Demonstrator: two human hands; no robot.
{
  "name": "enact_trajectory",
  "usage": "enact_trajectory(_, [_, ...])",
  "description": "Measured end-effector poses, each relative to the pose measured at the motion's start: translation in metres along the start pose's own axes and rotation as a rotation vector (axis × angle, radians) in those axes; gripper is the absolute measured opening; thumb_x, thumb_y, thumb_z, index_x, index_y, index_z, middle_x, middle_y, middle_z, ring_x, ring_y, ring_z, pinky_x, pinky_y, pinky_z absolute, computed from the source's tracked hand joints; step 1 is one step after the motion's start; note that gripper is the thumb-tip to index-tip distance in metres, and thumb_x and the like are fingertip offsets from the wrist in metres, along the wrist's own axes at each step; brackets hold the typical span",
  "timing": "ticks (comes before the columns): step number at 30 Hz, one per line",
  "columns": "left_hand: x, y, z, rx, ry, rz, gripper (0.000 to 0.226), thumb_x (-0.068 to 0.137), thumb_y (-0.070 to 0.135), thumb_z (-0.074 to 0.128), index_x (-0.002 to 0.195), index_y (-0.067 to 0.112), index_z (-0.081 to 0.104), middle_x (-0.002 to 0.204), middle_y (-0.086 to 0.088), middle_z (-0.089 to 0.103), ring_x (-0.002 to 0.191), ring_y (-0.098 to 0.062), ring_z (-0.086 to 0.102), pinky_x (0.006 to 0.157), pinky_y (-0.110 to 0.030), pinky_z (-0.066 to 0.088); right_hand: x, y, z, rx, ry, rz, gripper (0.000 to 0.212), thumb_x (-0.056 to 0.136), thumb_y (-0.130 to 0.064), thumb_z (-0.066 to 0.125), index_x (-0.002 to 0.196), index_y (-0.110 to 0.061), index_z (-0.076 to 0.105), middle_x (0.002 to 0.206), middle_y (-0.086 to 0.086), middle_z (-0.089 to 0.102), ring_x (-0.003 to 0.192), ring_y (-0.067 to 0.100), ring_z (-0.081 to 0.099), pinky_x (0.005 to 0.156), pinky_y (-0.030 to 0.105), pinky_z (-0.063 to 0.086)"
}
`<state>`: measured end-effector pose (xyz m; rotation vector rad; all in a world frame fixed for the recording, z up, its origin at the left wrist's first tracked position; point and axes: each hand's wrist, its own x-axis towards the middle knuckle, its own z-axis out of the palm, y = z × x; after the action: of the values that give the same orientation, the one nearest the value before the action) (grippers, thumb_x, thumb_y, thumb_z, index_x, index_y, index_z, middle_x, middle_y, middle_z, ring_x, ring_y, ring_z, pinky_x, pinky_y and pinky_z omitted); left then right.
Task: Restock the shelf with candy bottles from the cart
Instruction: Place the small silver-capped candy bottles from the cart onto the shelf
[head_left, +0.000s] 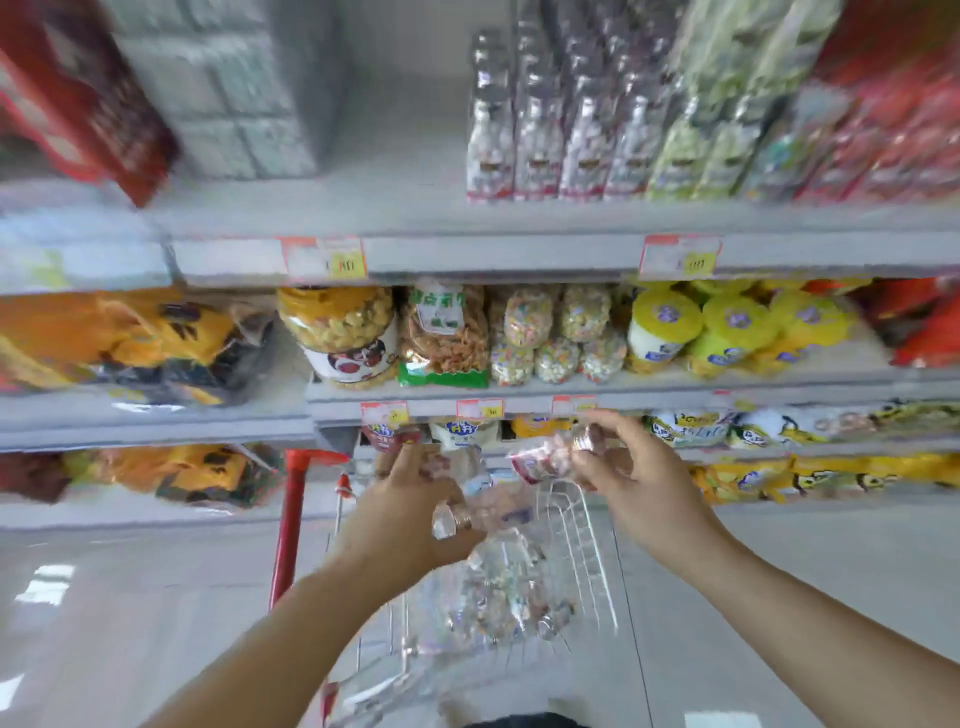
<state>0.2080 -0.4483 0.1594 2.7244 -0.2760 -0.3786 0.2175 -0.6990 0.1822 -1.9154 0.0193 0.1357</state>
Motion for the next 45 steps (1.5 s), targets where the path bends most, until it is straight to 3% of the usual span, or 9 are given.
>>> enact_trajectory(3, [-0.011, 0.008, -0.058, 0.019, 0.148, 0.031, 0.033, 0.076, 0.060, 0.072, 0.095, 0.033, 0.071, 0.141, 0.005, 0.037, 0.130, -0.021, 0.029, 0.098, -0.036, 0.047, 0.006, -0.066, -0.007, -0.013, -0.018, -0.156, 0.029, 0.092, -0.009, 0.066, 0.115, -0.027, 0.062, 0.088, -0.003, 0.056, 0.077, 0.012, 0.061, 0.065, 0.015, 0.051])
enact_trajectory(9, [-0.002, 0.003, -0.157, 0.042, 0.502, 0.063, 0.033, 0.071, 0.053, 0.080, 0.093, 0.029, 0.075, 0.139, -0.001, 0.044, 0.124, -0.023, 0.029, 0.091, -0.043, 0.049, 0.041, -0.161, 0.008, -0.209, 0.128, -0.513, 0.030, 0.092, -0.008, 0.066, 0.117, -0.023, 0.061, 0.093, -0.018, 0.053, 0.083, 0.005, 0.056, 0.074, 0.012, 0.045])
enact_trajectory(13, [0.007, -0.018, -0.204, 0.134, 0.522, 0.066, 0.041, 0.073, 0.061, 0.072, 0.099, 0.029, 0.074, 0.144, 0.000, 0.040, 0.131, -0.029, 0.030, 0.095, -0.048, 0.049, 0.079, -0.199, 0.029, -0.399, 0.179, -0.639, 0.032, 0.093, -0.005, 0.062, 0.123, -0.017, 0.060, 0.110, -0.019, 0.049, 0.086, -0.002, 0.049, 0.087, 0.020, 0.046])
enact_trajectory(21, [0.057, -0.046, -0.235, 0.218, 0.489, 0.026, 0.046, 0.081, 0.065, 0.062, 0.110, 0.031, 0.072, 0.146, -0.002, 0.036, 0.130, -0.032, 0.029, 0.103, -0.039, 0.042, 0.163, -0.215, 0.064, -0.889, 0.223, -0.564, 0.045, 0.094, -0.004, 0.057, 0.134, -0.023, 0.054, 0.136, -0.001, 0.054, 0.098, 0.018, 0.064, 0.082, 0.039, 0.055])
enact_trajectory(29, [0.085, -0.043, -0.244, 0.200, 0.437, 0.024, 0.055, 0.084, 0.073, 0.050, 0.119, 0.035, 0.068, 0.146, 0.001, 0.035, 0.130, -0.031, 0.029, 0.109, -0.037, 0.035, 0.215, -0.224, 0.084, -0.943, 0.139, -0.400, 0.070, 0.086, 0.011, 0.050, 0.146, -0.024, 0.044, 0.146, 0.008, 0.045, 0.120, 0.028, 0.057, 0.097, 0.046, 0.050])
enact_trajectory(32, [0.087, -0.047, -0.250, 0.105, 0.408, 0.000, 0.054, 0.083, 0.072, 0.053, 0.119, 0.034, 0.067, 0.146, 0.002, 0.034, 0.132, -0.030, 0.027, 0.103, -0.040, 0.041, 0.207, -0.232, 0.081, -0.870, 0.199, -0.385, 0.069, 0.090, 0.004, 0.055, 0.149, -0.029, 0.040, 0.158, 0.004, 0.029, 0.108, 0.022, 0.062, 0.086, 0.037, 0.055])
enact_trajectory(35, [0.089, -0.047, -0.254, 0.093, 0.398, -0.011, 0.056, 0.083, 0.072, 0.053, 0.120, 0.032, 0.067, 0.146, 0.002, 0.035, 0.131, -0.031, 0.031, 0.101, -0.040, 0.043, 0.171, -0.231, 0.078, -0.844, 0.169, -0.550, 0.056, 0.092, -0.011, 0.058, 0.144, -0.029, 0.046, 0.148, -0.008, 0.039, 0.085, 0.005, 0.057, 0.072, 0.025, 0.055])
enact_trajectory(39, [0.094, -0.038, -0.252, 0.131, 0.444, 0.024, 0.052, 0.084, 0.070, 0.054, 0.115, 0.031, 0.070, 0.139, 0.002, 0.042, 0.123, -0.031, 0.039, 0.097, -0.034, 0.042, 0.155, -0.217, 0.095, -0.873, 0.015, -0.611, 0.053, 0.088, -0.024, 0.065, 0.139, -0.026, 0.049, 0.133, -0.011, 0.052, 0.112, 0.010, 0.055, 0.087, 0.031, 0.053])
enact_trajectory(45, [0.095, -0.042, -0.256, -0.075, 0.410, 0.050, 0.042, 0.078, 0.067, 0.064, 0.099, 0.032, 0.074, 0.138, 0.004, 0.045, 0.126, -0.022, 0.042, 0.093, -0.027, 0.035, 0.168, -0.206, 0.105, -0.728, 0.101, -0.541, 0.036, 0.088, -0.025, 0.070, 0.123, -0.022, 0.059, 0.112, -0.009, 0.061, 0.097, 0.010, 0.057, 0.078, 0.028, 0.049])
